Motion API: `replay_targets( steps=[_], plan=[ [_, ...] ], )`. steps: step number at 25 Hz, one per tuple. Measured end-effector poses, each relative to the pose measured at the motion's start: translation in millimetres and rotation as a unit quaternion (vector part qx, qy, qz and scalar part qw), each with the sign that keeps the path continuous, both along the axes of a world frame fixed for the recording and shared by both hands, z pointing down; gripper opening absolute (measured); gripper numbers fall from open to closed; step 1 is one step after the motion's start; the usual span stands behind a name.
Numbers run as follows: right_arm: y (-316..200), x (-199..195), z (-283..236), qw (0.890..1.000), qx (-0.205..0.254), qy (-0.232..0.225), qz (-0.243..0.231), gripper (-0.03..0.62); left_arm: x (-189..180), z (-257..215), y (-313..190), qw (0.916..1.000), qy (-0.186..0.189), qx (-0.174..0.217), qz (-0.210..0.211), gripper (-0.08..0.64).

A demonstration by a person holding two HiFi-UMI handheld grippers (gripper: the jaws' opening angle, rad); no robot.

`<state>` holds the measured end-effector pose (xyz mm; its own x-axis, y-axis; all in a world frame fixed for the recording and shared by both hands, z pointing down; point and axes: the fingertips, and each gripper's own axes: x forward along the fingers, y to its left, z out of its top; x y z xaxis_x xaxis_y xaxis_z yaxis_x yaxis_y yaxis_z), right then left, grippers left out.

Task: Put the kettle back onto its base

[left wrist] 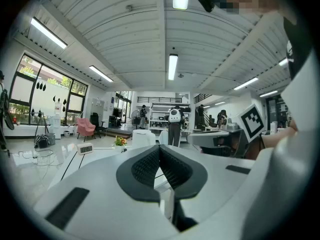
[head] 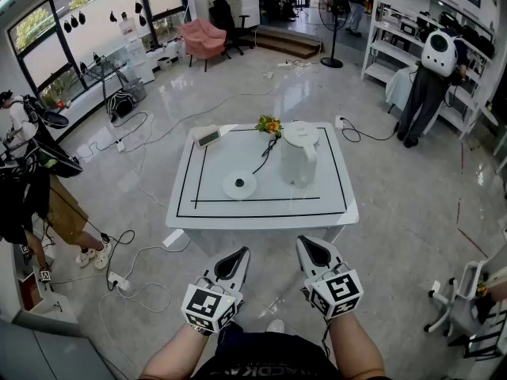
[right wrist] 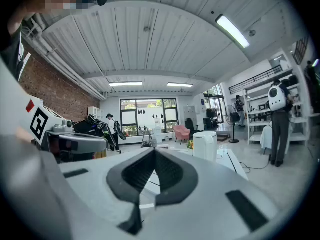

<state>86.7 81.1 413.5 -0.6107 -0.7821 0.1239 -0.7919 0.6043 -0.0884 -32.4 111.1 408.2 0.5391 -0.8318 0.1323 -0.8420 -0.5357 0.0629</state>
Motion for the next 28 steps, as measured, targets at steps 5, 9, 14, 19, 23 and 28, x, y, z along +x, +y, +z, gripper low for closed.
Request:
replay_targets(
  steps=[5,9,14,19,23,28],
  plan=[
    [0.2,4.2,-1.8,1.0,0.0,-0.009,-0.001,0.0,4.1,-4.6,-0.7,1.0,-0.003,0.003,-0.002,0.0],
    [0.1,10.3,-6.7,1.0,0.006,-0.026,0.003,0.002,5.8,-9.3,1.3,0.9999,-0.008,0.01,-0.011,0.0],
    [-3.3,7.8,-10.2,0.999,0.008,-0.031,0.003,0.002,-4.6,-13.6,-2.3,0.9996,-0.007,0.012,-0.023,0.002],
    [-13.8,2.1,-17.1,0.999,0.017,-0.043,0.003,0.002,-15.1,-17.4,-17.4,0.9997,0.002,0.016,-0.021,0.039],
    [-32.3,-8.1,-27.3,0.998,0.039,-0.045,0.003,0.132,-23.7,-18.0,-40.1,0.9997,0.005,0.023,-0.008,0.228],
    [-73.0,-1.6,-32.9,0.997,0.043,-0.033,0.063,0.23,-30.4,-18.4,-79.8,0.9991,-0.01,0.035,0.02,0.351]
  ],
)
